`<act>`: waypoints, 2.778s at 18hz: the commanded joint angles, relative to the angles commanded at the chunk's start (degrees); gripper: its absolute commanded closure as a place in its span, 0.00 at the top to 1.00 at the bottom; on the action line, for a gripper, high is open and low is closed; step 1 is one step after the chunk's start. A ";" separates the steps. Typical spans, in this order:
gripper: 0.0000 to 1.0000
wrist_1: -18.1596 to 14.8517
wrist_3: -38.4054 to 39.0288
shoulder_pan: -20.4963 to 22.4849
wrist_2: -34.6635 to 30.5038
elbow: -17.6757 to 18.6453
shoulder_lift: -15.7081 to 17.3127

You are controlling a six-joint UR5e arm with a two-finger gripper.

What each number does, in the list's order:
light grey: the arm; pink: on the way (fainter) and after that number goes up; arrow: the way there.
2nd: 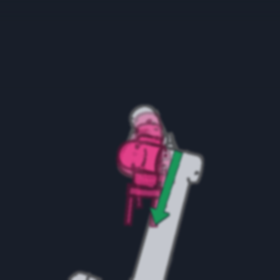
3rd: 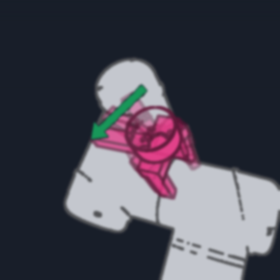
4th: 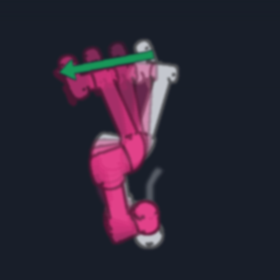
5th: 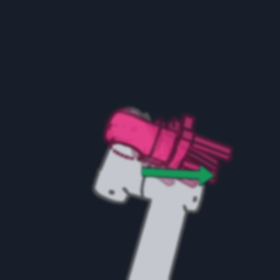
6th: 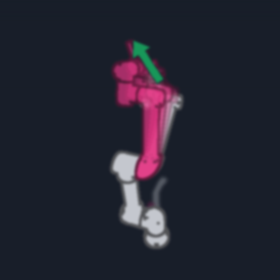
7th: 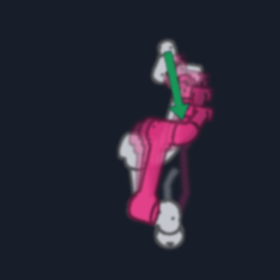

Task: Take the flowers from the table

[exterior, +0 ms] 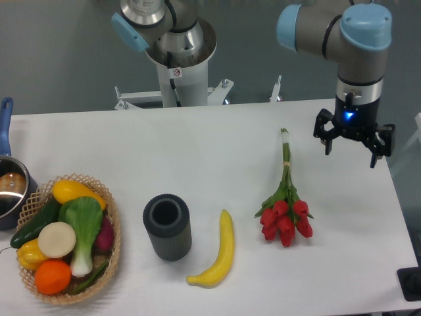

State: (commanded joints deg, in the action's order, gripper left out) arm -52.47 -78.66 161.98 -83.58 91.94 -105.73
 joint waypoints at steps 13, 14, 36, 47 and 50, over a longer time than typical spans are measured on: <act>1.00 3.15 5.70 1.67 1.92 5.00 -0.35; 1.00 5.08 8.06 2.54 3.85 5.88 -0.26; 1.00 5.63 17.23 1.50 8.17 15.82 -5.88; 1.00 5.72 15.65 0.35 7.56 15.12 -8.61; 0.98 5.63 15.64 0.35 7.56 14.50 -8.88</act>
State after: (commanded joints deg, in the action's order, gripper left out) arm -46.85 -63.02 162.33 -76.03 106.44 -114.61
